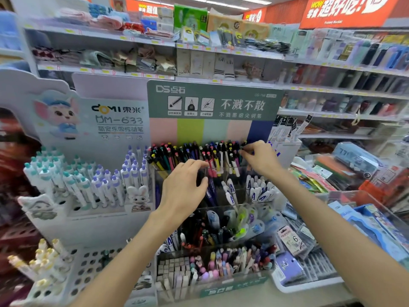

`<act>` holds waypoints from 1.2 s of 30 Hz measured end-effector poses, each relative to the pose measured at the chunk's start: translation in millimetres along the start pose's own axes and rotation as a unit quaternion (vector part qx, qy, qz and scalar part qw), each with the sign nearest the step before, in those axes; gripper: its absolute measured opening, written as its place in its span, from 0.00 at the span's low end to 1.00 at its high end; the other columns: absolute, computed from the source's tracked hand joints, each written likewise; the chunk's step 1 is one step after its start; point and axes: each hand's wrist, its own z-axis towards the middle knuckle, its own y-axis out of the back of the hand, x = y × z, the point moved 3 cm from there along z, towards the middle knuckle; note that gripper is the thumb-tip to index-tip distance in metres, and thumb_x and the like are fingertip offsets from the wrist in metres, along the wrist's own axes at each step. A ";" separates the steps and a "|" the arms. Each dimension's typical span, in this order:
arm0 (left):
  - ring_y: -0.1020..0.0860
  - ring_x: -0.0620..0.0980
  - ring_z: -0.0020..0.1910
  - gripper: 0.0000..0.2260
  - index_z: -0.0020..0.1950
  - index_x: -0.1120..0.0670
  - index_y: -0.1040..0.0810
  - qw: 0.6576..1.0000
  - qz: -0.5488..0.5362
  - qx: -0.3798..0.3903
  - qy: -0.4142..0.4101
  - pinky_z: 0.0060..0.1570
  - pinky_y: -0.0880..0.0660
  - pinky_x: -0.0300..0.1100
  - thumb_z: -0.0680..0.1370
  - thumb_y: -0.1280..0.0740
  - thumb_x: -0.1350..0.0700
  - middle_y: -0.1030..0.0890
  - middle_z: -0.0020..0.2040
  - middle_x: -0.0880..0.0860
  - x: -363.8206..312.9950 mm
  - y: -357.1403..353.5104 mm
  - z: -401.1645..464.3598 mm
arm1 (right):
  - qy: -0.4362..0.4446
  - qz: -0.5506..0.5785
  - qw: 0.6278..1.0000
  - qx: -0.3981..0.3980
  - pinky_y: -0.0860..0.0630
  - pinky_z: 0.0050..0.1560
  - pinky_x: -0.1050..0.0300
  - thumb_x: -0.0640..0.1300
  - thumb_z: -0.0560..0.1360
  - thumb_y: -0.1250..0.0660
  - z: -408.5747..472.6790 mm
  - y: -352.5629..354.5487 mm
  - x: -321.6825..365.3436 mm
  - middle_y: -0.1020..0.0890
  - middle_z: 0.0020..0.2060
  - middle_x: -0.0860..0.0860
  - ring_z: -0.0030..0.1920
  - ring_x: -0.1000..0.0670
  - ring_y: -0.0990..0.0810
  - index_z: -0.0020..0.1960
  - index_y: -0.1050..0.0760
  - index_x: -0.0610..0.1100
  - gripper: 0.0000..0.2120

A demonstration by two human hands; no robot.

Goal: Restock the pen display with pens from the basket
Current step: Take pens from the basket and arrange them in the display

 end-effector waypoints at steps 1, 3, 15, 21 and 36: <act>0.28 0.43 0.61 0.14 0.66 0.46 0.28 1.000 -0.001 0.004 0.005 0.49 0.27 0.41 0.80 0.38 0.51 0.25 0.62 0.41 0.7 -0.4 -0.4 | 0.002 -0.026 1.000 0.000 0.24 0.50 0.49 0.47 0.78 0.36 1.1 -1.4 2.1 0.17 0.50 0.40 0.52 0.39 0.20 0.58 0.20 0.42 0.13; 0.28 0.43 0.61 0.15 0.66 0.45 0.28 1.000 -0.006 0.010 0.008 0.49 0.26 0.42 0.80 0.38 0.50 0.25 0.62 0.41 1.1 -0.6 -0.2 | 0.001 -0.047 0.999 0.004 0.24 0.51 0.48 0.46 0.78 0.36 1.3 -1.6 6.6 0.18 0.52 0.40 0.54 0.37 0.21 0.59 0.20 0.42 0.14; 0.22 0.40 0.49 0.12 0.62 0.45 0.25 0.983 -0.126 0.114 -0.071 0.48 0.24 0.41 0.78 0.36 0.52 0.21 0.55 0.39 -18.4 -16.0 -8.7 | -0.138 0.208 0.968 -0.027 0.25 0.38 0.64 0.39 0.76 0.33 -110.7 26.2 -12.0 0.17 0.47 0.49 0.38 0.54 0.19 0.51 0.20 0.47 0.06; 0.21 0.42 0.49 0.11 0.59 0.44 0.23 0.930 -0.203 0.273 -0.137 0.48 0.25 0.42 0.78 0.36 0.52 0.20 0.52 0.40 -75.5 -71.1 -48.7 | -0.282 0.207 0.935 -0.051 0.29 0.34 0.71 0.35 0.77 0.35 -240.3 38.9 -63.6 0.18 0.40 0.49 0.33 0.63 0.21 0.48 0.21 0.44 0.07; 0.21 0.46 0.56 0.12 0.61 0.50 0.22 0.759 -0.188 0.547 -0.299 0.57 0.27 0.43 0.77 0.34 0.53 0.19 0.57 0.46 -288.9 -205.9 -280.4 | -0.561 0.166 0.801 -0.128 0.29 0.38 0.72 0.37 0.78 0.36 -601.2 93.5 -186.3 0.18 0.48 0.46 0.43 0.54 0.21 0.56 0.21 0.36 0.10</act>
